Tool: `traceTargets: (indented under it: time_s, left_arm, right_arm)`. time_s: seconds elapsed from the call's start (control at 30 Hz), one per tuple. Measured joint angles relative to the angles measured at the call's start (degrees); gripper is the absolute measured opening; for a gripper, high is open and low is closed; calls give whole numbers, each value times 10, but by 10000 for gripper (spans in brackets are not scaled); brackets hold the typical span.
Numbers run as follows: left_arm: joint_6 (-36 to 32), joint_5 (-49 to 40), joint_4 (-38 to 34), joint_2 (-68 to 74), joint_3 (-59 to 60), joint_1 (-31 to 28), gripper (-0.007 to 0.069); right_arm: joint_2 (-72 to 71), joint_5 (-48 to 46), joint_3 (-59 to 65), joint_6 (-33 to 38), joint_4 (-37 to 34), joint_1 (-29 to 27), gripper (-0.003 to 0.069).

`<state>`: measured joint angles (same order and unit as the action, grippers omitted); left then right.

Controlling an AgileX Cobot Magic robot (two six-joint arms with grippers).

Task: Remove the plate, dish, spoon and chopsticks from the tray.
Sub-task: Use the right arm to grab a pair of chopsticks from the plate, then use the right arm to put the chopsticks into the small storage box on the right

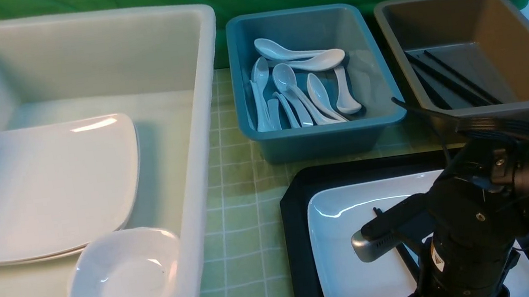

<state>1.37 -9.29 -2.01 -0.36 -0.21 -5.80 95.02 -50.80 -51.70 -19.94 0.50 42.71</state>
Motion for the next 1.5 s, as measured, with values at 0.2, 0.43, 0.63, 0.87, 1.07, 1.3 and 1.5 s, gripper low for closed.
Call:
traceTargets:
  time_s: [0.2, 0.43, 0.63, 0.87, 1.07, 1.3, 1.5]
  left_arm:
    - [0, 0, 0, 0, 0, 0, 222]
    - [0, 0, 0, 0, 0, 0, 222]
    - [1, 0, 0, 0, 0, 0, 222]
    - [1, 0, 0, 0, 0, 0, 222]
    - [1, 0, 0, 0, 0, 0, 222]
    - [1, 0, 0, 0, 0, 0, 222]
    - [0, 0, 0, 0, 0, 0, 222]
  right_arm:
    - [7, 5, 0, -17, 3, 0, 419]
    - [21, 19, -2, -38, 5, 0, 314]
    - [20, 25, -2, -42, -1, 1, 127]
    - [-46, -29, -2, -23, -1, 1, 108]
    - [-202, -91, -7, -13, 5, 11, 108]
    - [-273, -69, -114, -3, 93, -105, 108]
    - [-189, 45, -204, 37, 101, -257, 108]
